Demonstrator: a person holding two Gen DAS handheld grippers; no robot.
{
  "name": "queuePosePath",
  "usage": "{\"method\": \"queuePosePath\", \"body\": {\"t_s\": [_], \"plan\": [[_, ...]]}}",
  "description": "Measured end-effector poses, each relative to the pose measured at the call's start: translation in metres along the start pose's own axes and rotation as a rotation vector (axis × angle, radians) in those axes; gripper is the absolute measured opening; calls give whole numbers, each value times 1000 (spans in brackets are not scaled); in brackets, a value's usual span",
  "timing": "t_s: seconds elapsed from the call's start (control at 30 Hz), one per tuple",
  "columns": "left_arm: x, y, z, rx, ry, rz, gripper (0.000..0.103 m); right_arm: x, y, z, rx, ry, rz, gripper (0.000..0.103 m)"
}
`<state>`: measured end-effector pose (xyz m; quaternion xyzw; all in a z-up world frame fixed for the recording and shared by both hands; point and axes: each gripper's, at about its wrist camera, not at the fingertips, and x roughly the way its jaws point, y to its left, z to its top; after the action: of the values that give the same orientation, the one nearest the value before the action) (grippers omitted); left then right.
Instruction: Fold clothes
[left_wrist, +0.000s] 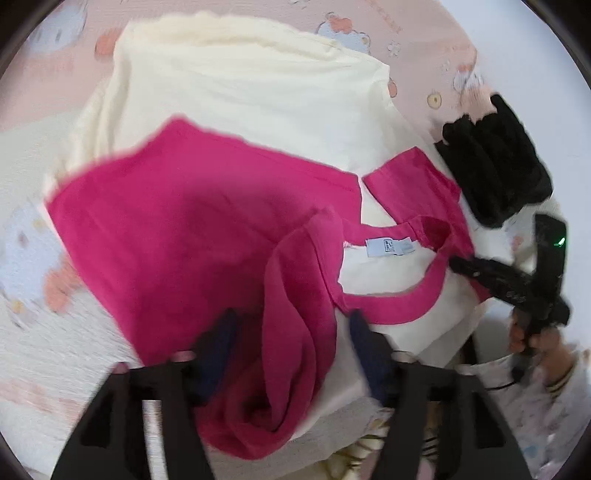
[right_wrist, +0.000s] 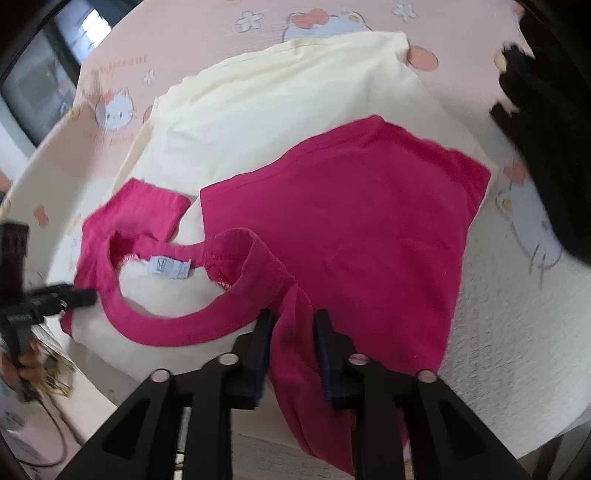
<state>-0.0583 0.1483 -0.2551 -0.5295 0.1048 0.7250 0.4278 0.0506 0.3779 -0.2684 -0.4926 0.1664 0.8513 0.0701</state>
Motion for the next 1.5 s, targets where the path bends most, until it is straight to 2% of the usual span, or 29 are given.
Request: {"method": "queuePosePath", "body": {"t_s": [0.03,0.07,0.23,0.33,0.47,0.67,0.87,0.97,1.1,1.23,1.37,1.5], "plan": [[-7,-6,2,49,-20,39,70,-5,3,1,-16,-10,-30,53],[-15,-13,3,114,-43,84,70,-10,6,1,-41,-31,-59,63],[-32,-41,-4,382,-73,273,72,-35,27,-2,-203,-82,-185,71],[-30,-47,-12,472,-55,330,72,-49,39,-4,-306,-105,-256,71],[-18,-50,-19,520,-2,390,72,-46,59,-20,-467,-96,-335,71],[-12,-61,-28,610,10,448,72,-42,82,-45,-705,-83,-475,71],[-1,-77,-52,854,-15,578,72,-29,100,-73,-986,-93,-614,76],[3,-83,-63,934,-35,628,72,-21,109,-88,-1138,-98,-687,77],[3,-91,-69,977,-28,624,72,-10,114,-108,-1302,-88,-762,77],[-6,-104,-74,1016,-52,601,72,-5,106,-112,-1303,-59,-777,77],[0,-117,-90,1143,-99,649,72,-2,96,-109,-1265,-31,-780,77],[24,-122,-107,1241,-64,702,72,6,88,-105,-1270,-18,-814,77]]}}
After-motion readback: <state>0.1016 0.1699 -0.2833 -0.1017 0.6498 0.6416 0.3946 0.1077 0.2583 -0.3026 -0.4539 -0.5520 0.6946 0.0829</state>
